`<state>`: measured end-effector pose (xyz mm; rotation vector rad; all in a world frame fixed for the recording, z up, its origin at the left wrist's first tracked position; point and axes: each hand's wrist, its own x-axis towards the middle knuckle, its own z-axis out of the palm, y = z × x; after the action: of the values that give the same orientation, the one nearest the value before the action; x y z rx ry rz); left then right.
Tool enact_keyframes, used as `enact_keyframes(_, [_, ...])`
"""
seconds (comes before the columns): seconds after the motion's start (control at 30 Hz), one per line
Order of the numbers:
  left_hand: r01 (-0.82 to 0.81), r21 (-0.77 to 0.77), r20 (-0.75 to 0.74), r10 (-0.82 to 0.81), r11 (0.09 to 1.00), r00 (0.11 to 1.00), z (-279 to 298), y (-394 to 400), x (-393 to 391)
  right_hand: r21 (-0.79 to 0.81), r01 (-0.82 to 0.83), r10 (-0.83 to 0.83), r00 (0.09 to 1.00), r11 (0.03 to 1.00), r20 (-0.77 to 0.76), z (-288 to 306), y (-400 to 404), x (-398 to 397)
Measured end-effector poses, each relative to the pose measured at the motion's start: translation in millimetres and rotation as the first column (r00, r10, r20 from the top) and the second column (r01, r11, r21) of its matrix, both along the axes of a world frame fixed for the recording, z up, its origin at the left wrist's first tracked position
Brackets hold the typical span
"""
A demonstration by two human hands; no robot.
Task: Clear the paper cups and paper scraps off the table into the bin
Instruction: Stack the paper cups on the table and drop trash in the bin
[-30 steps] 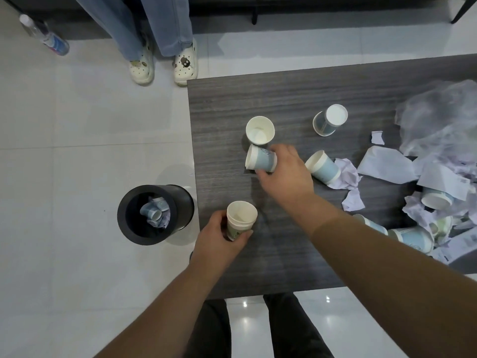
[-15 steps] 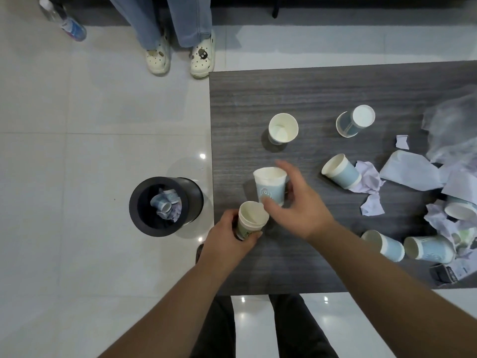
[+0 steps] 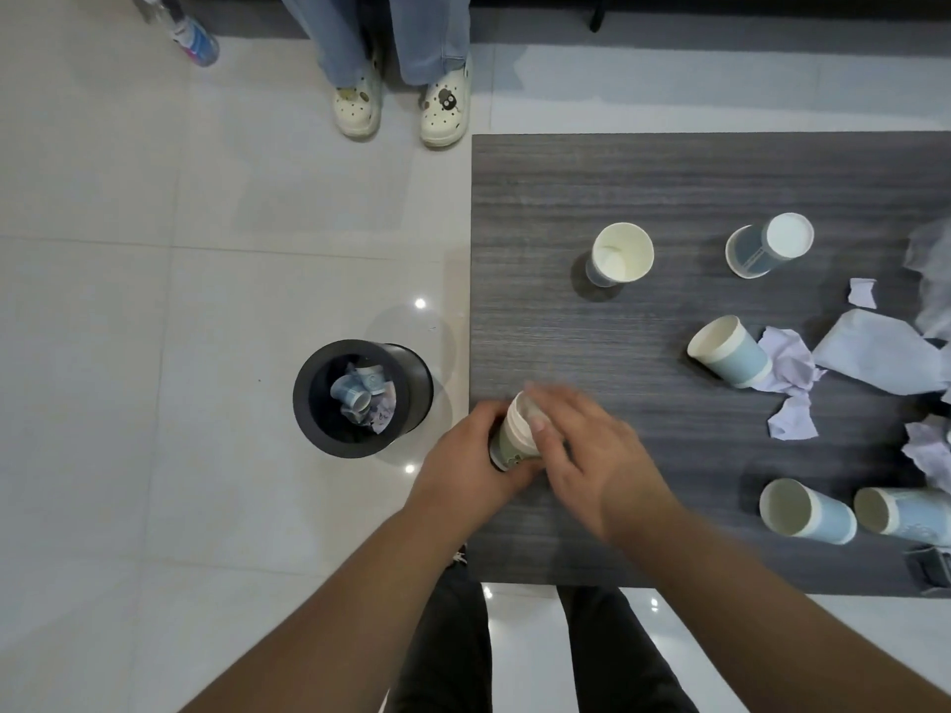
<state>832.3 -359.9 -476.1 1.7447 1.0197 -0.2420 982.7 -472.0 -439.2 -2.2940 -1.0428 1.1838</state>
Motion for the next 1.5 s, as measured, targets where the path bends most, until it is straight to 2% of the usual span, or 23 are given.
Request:
enact_keyframes(0.03, [-0.005,-0.006,-0.004,0.005,1.0,1.0,-1,1,-4,-0.041,-0.066,0.067,0.998,0.997,0.016,-3,2,-5])
enact_keyframes(0.1, [-0.037,-0.033,-0.019,0.036,0.999,0.999,-4,1,-16,-0.058,-0.095,0.094,0.995,0.994,-0.016,-6,7,-13])
enact_keyframes(0.23, [-0.273,-0.094,-0.111,0.263,0.957,0.958,-15,0,-53,0.048,0.131,-0.128,0.99,0.99,-0.053,-7,11,-16])
enact_keyframes(0.3, [-0.43,-0.051,-0.189,0.414,0.902,0.89,-22,8,-76,0.01,0.23,-0.229,0.973,0.973,-0.028,-7,11,-9])
enact_keyframes(0.4, [-0.558,0.062,-0.247,0.555,0.827,0.795,-31,38,-107,-0.067,0.263,-0.263,0.965,0.962,0.016,-6,6,3])
enact_keyframes(0.5, [-0.617,0.082,-0.375,0.598,0.782,0.708,-38,80,-124,-0.105,0.305,-0.302,0.952,0.947,0.044,0,-3,17])
enact_keyframes(0.57, [-0.658,0.084,-0.515,0.598,0.748,0.614,-40,100,-128,-0.074,0.348,-0.339,0.934,0.934,0.109,5,-8,30])
enact_keyframes(0.6, [-0.655,0.084,-0.546,0.585,0.751,0.6,-41,105,-130,-0.038,0.369,-0.359,0.92,0.929,0.156,8,-10,38])
enact_keyframes(0.77, [-0.538,-0.023,-0.469,0.466,0.843,0.75,-31,83,-109,0.144,0.454,-0.464,0.75,0.88,0.47,20,-16,96])
enact_keyframes(0.83, [-0.48,0.0,-0.406,0.439,0.877,0.802,-20,66,-90,0.06,0.453,-0.416,0.75,0.89,0.515,17,-20,120])
enact_keyframes(0.97, [-0.414,0.146,-0.187,0.437,0.898,0.88,1,36,-44,-0.231,0.393,-0.253,0.847,0.89,0.468,-4,-25,145])
enact_keyframes(1.1, [-0.254,0.209,-0.011,0.262,0.945,0.965,17,17,30,-0.339,0.338,-0.155,0.87,0.878,0.467,-26,-28,146])
enact_keyframes(1.23, [-0.113,0.317,0.057,0.1,0.942,0.993,31,12,116,-0.255,0.403,-0.266,0.858,0.879,0.44,-29,-37,133])
enact_keyframes(1.3, [-0.071,0.335,0.044,0.059,0.939,0.997,33,15,155,-0.165,0.449,-0.369,0.855,0.878,0.365,-24,-45,125])
enact_keyframes(1.5, [0.073,0.344,-0.141,-0.026,0.936,0.99,6,39,242,-0.058,0.622,-0.616,0.782,0.781,0.093,3,-71,98])
